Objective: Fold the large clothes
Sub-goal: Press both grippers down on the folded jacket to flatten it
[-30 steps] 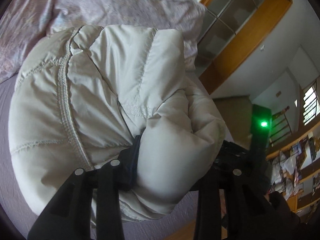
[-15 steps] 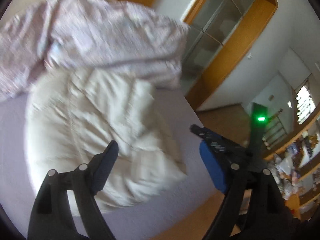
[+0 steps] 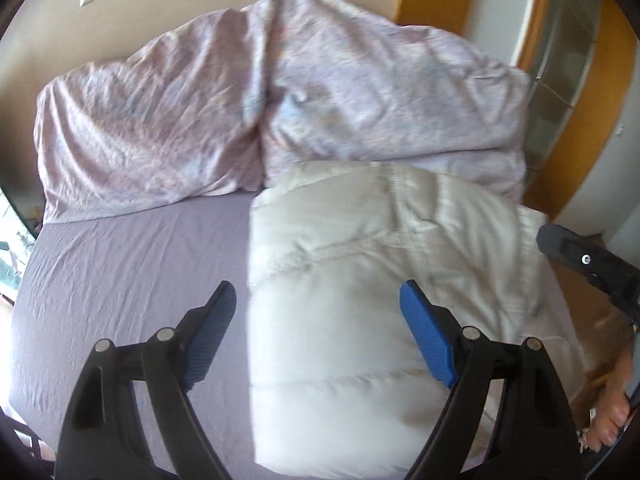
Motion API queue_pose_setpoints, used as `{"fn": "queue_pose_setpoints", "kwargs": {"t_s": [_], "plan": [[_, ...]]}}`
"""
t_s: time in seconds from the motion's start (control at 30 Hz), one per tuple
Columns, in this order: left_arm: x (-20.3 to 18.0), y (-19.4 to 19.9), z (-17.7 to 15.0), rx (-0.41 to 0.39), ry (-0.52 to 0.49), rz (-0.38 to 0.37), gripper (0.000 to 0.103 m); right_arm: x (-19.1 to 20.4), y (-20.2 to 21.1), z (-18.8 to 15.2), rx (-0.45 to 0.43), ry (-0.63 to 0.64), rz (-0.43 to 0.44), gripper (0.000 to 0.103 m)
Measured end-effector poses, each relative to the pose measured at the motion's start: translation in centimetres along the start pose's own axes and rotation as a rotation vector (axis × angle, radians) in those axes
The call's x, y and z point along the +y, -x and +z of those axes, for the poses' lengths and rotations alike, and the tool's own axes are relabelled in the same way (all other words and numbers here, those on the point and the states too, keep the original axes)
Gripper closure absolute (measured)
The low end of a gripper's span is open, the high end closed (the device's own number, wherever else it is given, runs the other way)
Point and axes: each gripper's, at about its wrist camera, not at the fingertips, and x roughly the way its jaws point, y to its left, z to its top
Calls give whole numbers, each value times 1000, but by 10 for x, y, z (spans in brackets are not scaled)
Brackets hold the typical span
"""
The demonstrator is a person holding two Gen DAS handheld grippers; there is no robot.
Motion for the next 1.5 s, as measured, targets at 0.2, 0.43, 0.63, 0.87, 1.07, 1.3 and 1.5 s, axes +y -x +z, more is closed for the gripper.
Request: {"fn": "queue_pose_setpoints", "kwargs": {"t_s": [0.2, 0.43, 0.63, 0.87, 1.07, 1.3, 1.5], "plan": [[15, -18, 4, 12, 18, 44, 19, 12, -23, 3, 19, 15, -58, 62], [11, -34, 8, 18, -5, 42, 19, -8, -47, 3, 54, -7, -152, 62], [-2, -46, 11, 15, -38, 35, 18, -44, -70, -20, 113, -80, -232, 63], [-24, -61, 12, 4, -88, 29, 15, -61, -85, -40, 140, -104, -254, 63], [-33, -79, 7, -1, -90, 29, 10, -65, -95, -40, 158, -109, -260, 63], [-33, -101, -1, 33, -64, 20, 5, -73, -104, -48, 155, -131, -248, 63], [-34, -117, -8, 51, -64, 16, 2, -78, -104, -54, 129, -157, -245, 63]]}}
